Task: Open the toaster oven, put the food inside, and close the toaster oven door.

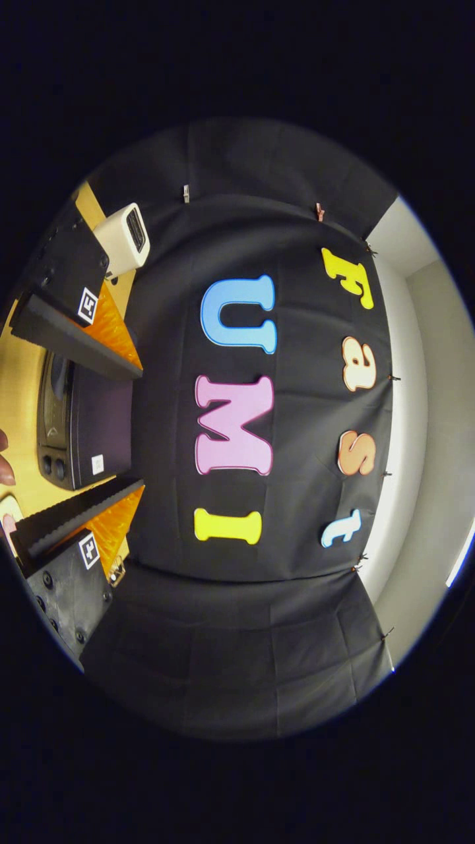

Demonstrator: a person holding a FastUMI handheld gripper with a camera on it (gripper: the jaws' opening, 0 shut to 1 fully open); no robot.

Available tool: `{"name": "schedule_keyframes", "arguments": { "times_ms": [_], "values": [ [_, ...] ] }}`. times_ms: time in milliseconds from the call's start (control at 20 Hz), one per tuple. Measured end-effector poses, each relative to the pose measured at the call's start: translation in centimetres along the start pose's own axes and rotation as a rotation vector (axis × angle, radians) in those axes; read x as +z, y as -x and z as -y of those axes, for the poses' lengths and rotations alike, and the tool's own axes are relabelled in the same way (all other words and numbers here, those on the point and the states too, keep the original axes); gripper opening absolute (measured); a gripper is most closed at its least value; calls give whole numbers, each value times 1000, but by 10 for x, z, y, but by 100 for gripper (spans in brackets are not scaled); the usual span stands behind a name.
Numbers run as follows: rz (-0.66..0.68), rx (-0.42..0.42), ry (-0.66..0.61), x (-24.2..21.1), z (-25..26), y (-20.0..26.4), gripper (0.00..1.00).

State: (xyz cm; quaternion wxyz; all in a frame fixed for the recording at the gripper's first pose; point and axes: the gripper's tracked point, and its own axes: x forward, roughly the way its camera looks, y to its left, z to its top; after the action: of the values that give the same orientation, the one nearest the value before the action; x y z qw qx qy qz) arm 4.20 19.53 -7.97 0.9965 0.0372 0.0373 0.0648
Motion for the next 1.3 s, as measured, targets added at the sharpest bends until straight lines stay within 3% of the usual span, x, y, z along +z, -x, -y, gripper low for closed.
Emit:
{"name": "schedule_keyframes", "arguments": {
  "times_ms": [400, 800, 1150, 1300],
  "values": [
    [-168, 33, 15, -92, -59, -41, 98],
    [-382, -1, -18, -170, -66, -66, 99],
    [-386, -24, -8, -174, -64, -56, 99],
    [-394, -33, -11, -180, -61, -31, 97]
  ]
}}
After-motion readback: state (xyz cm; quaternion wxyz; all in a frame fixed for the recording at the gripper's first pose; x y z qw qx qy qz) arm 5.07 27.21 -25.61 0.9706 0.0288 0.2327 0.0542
